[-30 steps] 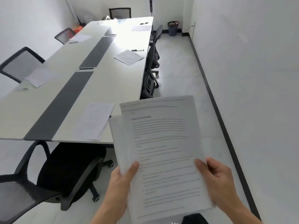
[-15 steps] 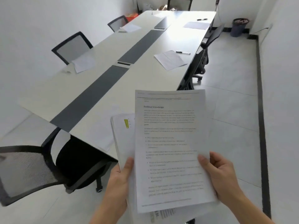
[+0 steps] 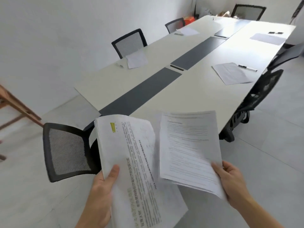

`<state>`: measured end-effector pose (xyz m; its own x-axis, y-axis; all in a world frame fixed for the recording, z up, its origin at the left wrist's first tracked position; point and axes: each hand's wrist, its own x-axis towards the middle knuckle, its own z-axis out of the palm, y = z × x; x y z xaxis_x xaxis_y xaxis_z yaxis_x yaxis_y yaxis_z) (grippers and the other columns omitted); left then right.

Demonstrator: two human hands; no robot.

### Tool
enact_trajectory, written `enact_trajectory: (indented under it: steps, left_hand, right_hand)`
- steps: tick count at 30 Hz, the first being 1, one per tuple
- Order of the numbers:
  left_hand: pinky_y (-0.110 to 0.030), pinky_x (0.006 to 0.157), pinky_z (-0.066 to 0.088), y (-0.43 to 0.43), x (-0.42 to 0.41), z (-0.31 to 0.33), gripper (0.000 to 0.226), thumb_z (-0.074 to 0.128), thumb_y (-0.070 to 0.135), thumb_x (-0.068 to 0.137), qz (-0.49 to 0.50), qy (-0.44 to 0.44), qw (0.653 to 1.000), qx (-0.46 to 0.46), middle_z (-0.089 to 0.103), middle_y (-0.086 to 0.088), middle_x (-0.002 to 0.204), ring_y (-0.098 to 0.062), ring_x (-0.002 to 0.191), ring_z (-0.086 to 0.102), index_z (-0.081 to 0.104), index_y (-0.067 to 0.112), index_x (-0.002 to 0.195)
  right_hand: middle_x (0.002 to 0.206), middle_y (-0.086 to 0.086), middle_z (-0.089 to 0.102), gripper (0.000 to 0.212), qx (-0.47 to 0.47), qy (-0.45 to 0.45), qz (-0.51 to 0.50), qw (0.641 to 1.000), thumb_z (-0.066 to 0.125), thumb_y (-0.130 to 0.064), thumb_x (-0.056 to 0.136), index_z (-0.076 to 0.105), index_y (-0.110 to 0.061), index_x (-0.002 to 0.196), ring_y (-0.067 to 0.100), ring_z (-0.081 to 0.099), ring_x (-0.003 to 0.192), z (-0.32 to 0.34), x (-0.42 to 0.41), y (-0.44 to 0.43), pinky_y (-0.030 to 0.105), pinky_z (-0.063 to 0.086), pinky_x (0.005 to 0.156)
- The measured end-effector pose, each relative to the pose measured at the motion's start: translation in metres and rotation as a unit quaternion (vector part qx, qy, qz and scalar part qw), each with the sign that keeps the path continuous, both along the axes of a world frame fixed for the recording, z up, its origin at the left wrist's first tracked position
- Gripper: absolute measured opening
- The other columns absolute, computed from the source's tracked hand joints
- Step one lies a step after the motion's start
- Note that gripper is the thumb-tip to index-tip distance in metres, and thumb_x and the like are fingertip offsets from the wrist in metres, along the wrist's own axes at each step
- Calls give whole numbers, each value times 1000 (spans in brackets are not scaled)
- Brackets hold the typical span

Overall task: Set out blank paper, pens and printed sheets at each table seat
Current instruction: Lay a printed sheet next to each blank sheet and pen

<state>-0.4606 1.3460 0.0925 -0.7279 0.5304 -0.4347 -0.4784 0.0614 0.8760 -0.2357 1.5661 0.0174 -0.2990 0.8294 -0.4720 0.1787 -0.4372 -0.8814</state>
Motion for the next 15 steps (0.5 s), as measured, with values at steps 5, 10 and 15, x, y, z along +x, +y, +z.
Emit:
enact_trajectory:
  steps: [5,10,15]
  left_hand:
    - [-26,50,57,-49,-94,6,20,48,12,96,35,23,999,-11,77,-8,78,-20,66,74,66,5,98]
    - [-26,60,60,-90,-159,6,23,52,19,91,77,17,997,-25,77,-9,94,-21,81,75,68,8,103]
    - [-32,66,59,-110,-200,2,24,53,22,90,118,7,992,-45,77,-8,95,-20,82,75,68,10,103]
  right_hand:
    - [89,18,74,13,11,-51,22,998,61,-11,94,70,-2,93,34,67,78,-7,-107,5,47,55,77]
    - [86,12,67,13,18,-90,45,995,58,-9,95,66,0,98,23,56,64,-18,-230,11,28,50,54]
    - [112,13,62,27,-3,-81,30,996,57,-10,96,61,2,120,25,57,92,-30,-335,28,31,46,80]
